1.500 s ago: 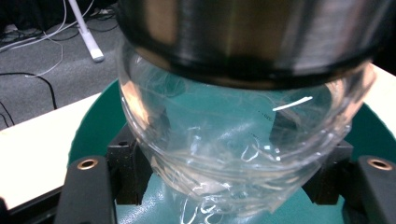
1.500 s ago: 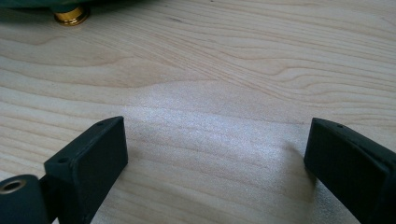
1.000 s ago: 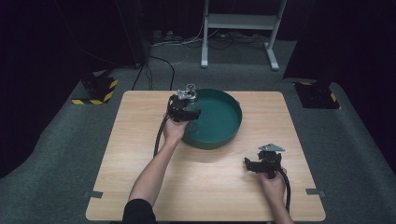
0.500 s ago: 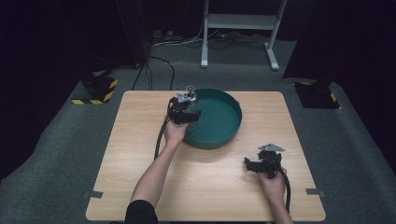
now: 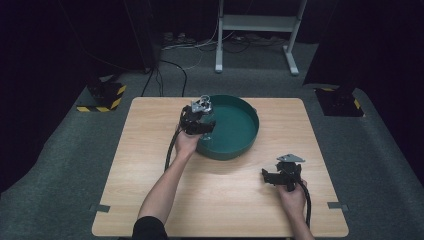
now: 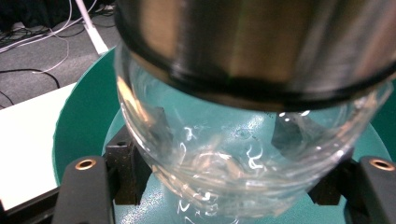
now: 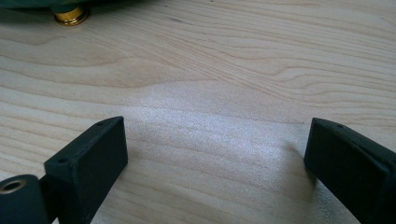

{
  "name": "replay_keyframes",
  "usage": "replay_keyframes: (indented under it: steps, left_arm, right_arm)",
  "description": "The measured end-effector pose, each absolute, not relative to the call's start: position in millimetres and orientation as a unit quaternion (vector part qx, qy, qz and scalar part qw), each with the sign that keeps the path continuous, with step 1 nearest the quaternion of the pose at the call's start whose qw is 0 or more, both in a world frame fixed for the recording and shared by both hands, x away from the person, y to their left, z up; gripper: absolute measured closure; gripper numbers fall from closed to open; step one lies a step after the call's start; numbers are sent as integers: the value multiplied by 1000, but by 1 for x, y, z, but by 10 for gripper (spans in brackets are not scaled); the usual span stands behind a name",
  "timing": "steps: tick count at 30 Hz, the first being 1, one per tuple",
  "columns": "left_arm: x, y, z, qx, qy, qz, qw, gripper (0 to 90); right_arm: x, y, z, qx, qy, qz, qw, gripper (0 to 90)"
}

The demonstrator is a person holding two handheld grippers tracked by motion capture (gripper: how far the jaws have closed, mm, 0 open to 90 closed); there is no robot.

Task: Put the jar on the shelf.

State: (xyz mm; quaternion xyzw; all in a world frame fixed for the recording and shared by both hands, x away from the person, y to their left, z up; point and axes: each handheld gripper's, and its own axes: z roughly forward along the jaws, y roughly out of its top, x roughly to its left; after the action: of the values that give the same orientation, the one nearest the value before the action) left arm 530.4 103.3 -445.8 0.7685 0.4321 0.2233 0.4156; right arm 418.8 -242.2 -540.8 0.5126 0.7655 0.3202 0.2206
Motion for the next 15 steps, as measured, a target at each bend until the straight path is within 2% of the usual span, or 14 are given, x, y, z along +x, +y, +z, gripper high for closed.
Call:
replay_keyframes:
  steps: [4,8,15]
  left_arm:
    - [530,104,-446,768,433,223,416,294]
    - [530,105,-444,766,433,219,422,210]
    - [527,107,-439,767,433,213,423,127]
  right_arm:
    - [419,-242,-541,511,766,320,221,55]
    - [419,-242,-541,511,766,320,221,54]
    - [419,-242,-541,512,766,320,221,55]
